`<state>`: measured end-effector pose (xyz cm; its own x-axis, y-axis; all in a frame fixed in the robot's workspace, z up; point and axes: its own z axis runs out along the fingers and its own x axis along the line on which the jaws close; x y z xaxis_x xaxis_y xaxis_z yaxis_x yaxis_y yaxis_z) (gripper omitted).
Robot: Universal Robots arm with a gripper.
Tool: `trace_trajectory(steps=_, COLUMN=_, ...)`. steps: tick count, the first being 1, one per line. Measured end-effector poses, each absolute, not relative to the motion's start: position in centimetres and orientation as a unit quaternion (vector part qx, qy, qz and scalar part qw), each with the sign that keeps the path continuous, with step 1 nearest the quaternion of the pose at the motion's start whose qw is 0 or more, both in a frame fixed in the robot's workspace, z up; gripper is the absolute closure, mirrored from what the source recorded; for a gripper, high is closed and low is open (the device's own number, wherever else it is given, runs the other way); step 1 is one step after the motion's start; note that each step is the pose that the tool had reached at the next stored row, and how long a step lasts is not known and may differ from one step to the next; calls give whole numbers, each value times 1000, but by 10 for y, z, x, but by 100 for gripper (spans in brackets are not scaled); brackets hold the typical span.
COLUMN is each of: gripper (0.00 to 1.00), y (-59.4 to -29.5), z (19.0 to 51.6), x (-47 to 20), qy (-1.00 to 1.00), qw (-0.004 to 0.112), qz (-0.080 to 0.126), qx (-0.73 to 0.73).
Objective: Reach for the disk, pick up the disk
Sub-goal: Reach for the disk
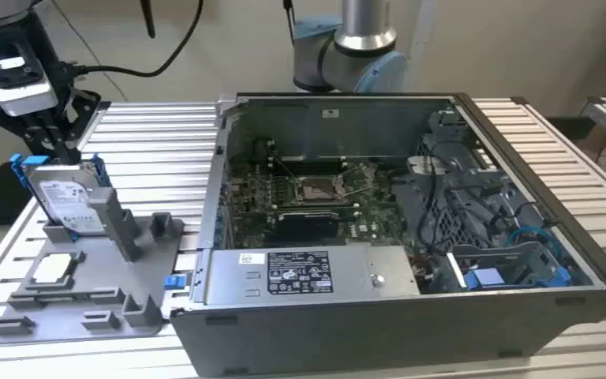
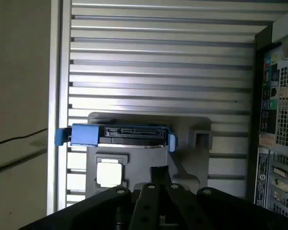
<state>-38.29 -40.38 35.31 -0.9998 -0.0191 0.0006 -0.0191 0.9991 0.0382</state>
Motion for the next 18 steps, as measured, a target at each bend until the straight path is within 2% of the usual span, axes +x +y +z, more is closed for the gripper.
trace_trajectory(steps=18, gripper=100, y=-397, z=353, x=-393, qy=-1000, qw=0, qz=-19, qx=10)
